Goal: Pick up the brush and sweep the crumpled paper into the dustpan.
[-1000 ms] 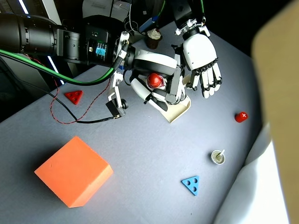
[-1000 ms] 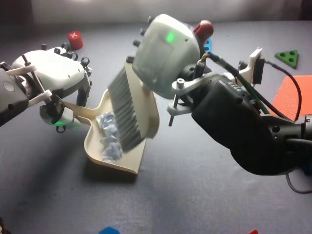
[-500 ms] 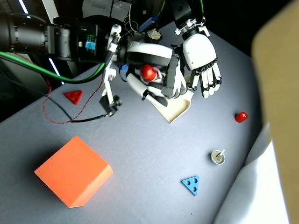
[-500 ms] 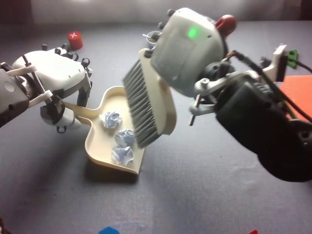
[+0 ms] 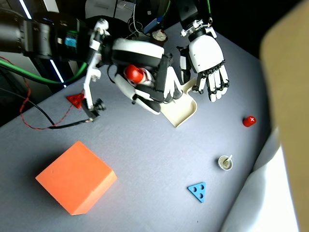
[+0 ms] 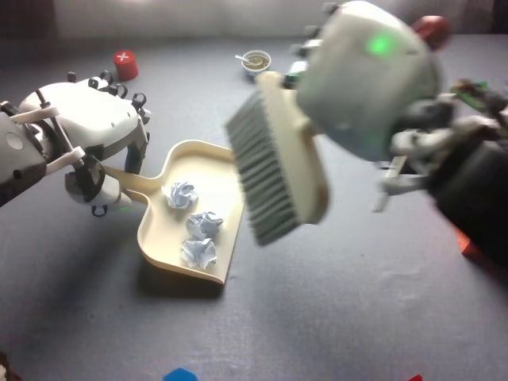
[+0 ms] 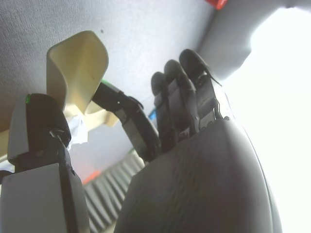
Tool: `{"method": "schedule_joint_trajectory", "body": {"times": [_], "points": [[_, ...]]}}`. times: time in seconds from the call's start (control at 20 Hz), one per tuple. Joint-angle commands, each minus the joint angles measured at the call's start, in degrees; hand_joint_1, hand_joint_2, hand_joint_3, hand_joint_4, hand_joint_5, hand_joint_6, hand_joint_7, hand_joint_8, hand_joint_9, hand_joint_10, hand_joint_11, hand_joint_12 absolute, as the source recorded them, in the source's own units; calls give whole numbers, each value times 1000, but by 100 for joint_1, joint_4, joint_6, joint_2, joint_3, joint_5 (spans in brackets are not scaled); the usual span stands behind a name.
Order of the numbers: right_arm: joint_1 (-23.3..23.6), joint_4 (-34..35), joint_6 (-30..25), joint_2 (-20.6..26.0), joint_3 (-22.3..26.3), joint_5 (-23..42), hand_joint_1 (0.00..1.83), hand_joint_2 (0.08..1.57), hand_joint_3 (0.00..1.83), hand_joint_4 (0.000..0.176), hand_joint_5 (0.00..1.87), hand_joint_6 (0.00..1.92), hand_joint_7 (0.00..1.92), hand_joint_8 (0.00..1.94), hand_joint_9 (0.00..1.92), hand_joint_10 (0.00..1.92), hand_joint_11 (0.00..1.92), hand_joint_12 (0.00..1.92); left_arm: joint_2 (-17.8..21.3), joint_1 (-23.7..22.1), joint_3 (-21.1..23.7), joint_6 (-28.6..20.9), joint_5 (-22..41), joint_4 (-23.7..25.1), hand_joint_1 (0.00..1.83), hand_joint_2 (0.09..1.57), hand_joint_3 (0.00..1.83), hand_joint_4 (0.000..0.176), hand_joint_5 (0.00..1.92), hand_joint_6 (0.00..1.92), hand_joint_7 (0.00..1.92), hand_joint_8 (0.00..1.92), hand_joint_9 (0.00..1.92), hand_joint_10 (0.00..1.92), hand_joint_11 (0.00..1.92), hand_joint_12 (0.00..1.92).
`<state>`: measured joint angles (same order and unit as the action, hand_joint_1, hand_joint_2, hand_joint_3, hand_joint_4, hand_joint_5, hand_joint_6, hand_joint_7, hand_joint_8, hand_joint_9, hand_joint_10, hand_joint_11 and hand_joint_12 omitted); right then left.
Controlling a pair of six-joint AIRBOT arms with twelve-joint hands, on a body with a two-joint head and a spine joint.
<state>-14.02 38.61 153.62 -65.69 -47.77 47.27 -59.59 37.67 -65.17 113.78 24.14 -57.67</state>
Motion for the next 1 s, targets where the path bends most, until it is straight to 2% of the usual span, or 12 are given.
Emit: {"method": "schedule_joint_trajectory", "body": {"times": [0.0,0.25,0.4,0.5,0.6,0.65,0.7,0.75,0.8,0.85,0.9,0.95], "points": [[-25,-636,-257,238,76,421,1418,1177,0,2,872,1921,966,1941,1335,1921,1562,1921,26,-41,-1,18,506,169,1109,1089,1,0,1039,882,327,3,270,4,7,681],[-447,-1518,-2063,1577,491,-206,1428,1178,0,5,881,1921,981,1941,1340,1921,1577,1921,34,-41,-5,18,529,154,1115,1082,0,0,1054,857,327,2,276,2,3,663],[-698,-1711,-2716,2026,630,-213,1430,1170,0,30,867,1921,958,1941,1327,1921,1572,1921,51,-39,0,18,530,153,1128,1065,0,0,1094,790,334,1,275,0,3,664],[-746,-1711,-3042,2222,739,-217,1424,1163,0,33,879,1921,958,1941,1325,1921,1574,1921,61,-36,3,18,529,153,1117,1063,0,0,1097,785,339,2,281,2,13,675],[-729,-1710,-3076,2266,854,-176,1423,1173,0,38,873,1921,955,1941,1322,1921,1573,1921,78,-37,4,19,533,153,1130,1051,0,0,1123,741,341,2,283,3,14,690],[-718,-1671,-3076,2278,944,-54,1411,1175,0,38,869,1921,962,1941,1324,1921,1568,1921,82,-35,4,19,533,154,1111,1058,1,23,1099,780,319,0,258,0,2,681],[-718,-1590,-3054,2284,999,-1,1409,1175,0,38,869,1921,963,1941,1324,1921,1567,1921,82,-35,0,19,535,154,1070,1071,2,110,1056,850,298,2,243,1,0,646],[-720,-1437,-2992,2281,1047,25,1412,1175,0,31,862,1921,948,1941,1323,1921,1566,1921,81,-35,0,19,539,154,1060,1031,0,44,902,338,276,5,233,6,0,586],[-730,-1302,-2920,2239,1074,31,1412,1174,0,23,864,1921,939,1941,1315,1921,1561,1921,85,-34,3,19,539,154,1048,1016,0,41,886,117,278,3,238,4,0,604],[-745,-1255,-2901,2177,1079,34,1411,1179,2,20,863,1921,939,1941,1316,1921,1559,1921,88,-31,3,19,539,154,986,1011,0,97,776,26,253,0,229,0,0,586],[-775,-1166,-2695,2063,1069,62,1401,1178,0,0,851,1921,935,1941,1309,1921,1549,1921,89,-30,3,19,539,154,941,978,0,130,636,4,247,0,232,1,0,580],[-800,-966,-2549,1993,1070,63,1385,1184,0,0,845,1921,946,1941,1317,1921,1553,1921,89,-30,3,19,539,154,934,955,0,141,560,0,236,0,229,0,0,576]]}}
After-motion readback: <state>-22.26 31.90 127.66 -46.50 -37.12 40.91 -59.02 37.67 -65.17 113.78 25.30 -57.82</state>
